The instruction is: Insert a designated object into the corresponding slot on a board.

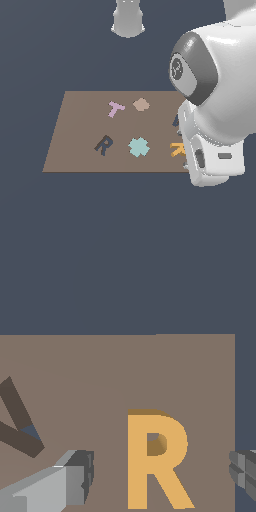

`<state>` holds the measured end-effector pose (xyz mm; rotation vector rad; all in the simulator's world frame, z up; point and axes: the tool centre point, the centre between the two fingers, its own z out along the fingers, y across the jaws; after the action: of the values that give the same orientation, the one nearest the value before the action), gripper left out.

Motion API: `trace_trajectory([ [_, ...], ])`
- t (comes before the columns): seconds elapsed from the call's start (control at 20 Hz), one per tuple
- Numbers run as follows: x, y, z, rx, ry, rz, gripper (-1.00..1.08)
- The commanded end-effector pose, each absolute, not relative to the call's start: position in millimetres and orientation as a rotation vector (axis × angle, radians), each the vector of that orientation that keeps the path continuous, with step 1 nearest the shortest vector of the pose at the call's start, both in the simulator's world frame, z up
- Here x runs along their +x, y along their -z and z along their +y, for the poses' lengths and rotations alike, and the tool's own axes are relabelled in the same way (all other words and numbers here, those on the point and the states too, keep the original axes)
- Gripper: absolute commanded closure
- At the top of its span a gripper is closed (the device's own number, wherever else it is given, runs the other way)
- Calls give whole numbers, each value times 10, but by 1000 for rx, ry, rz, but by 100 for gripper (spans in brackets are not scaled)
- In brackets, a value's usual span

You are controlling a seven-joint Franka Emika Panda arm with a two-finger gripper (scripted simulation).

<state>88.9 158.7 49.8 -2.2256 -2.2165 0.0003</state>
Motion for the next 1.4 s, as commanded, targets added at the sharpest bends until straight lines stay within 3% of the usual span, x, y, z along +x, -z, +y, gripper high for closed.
trace_trajectory([
  [0.0, 890, -500, 1582, -2227, 0, -2216, -92],
  [0.5, 886, -300, 1581, -2227, 0, -2216, -92],
  [0.55, 886, -300, 1581, -2227, 0, -2216, 108],
  [1.35, 865, -302, 1551, -2210, 0, -2233, 108],
])
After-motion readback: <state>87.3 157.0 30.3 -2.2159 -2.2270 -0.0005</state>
